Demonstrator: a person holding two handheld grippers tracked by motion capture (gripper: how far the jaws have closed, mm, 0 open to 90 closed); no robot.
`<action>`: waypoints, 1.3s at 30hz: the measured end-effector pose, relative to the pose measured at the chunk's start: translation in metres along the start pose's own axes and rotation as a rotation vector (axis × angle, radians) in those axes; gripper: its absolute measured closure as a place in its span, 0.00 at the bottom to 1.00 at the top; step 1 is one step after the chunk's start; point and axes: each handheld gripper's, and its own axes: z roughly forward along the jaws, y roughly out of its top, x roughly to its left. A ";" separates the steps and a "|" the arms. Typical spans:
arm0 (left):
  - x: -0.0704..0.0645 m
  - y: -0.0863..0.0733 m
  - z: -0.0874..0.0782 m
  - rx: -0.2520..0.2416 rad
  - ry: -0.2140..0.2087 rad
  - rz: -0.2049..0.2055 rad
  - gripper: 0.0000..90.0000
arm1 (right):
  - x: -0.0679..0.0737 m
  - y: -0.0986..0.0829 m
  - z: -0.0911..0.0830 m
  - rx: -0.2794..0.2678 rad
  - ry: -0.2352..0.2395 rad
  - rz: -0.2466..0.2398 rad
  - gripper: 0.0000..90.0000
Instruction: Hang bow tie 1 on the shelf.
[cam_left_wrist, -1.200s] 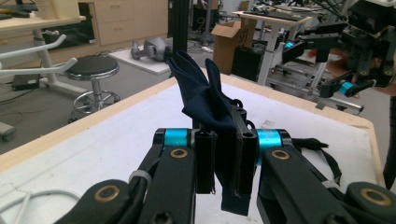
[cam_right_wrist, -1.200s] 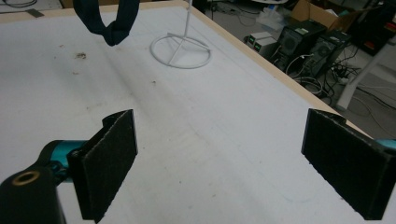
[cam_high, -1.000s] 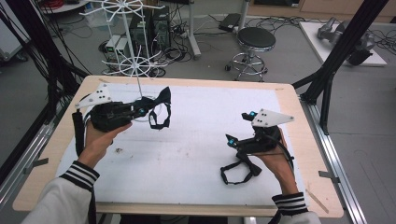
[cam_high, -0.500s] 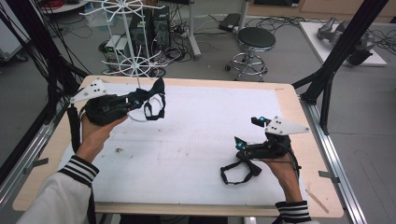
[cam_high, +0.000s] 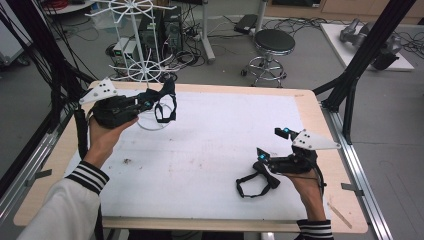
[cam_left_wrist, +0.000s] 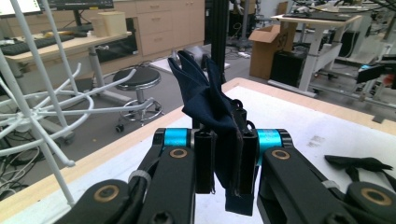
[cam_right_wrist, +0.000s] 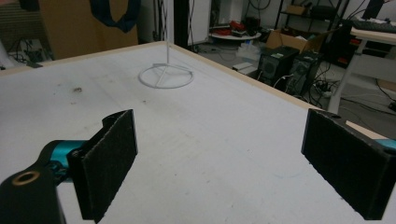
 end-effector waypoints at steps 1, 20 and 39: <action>0.001 0.000 0.001 0.000 0.004 0.001 0.91 | 0.000 -0.001 -0.001 -0.007 -0.001 0.004 0.11; 0.019 0.012 0.016 0.011 0.116 0.021 0.91 | -0.002 -0.015 -0.013 -0.111 -0.012 0.066 0.11; 0.024 0.021 0.018 0.043 0.145 0.026 0.91 | -0.006 -0.021 -0.015 -0.139 -0.019 0.089 0.11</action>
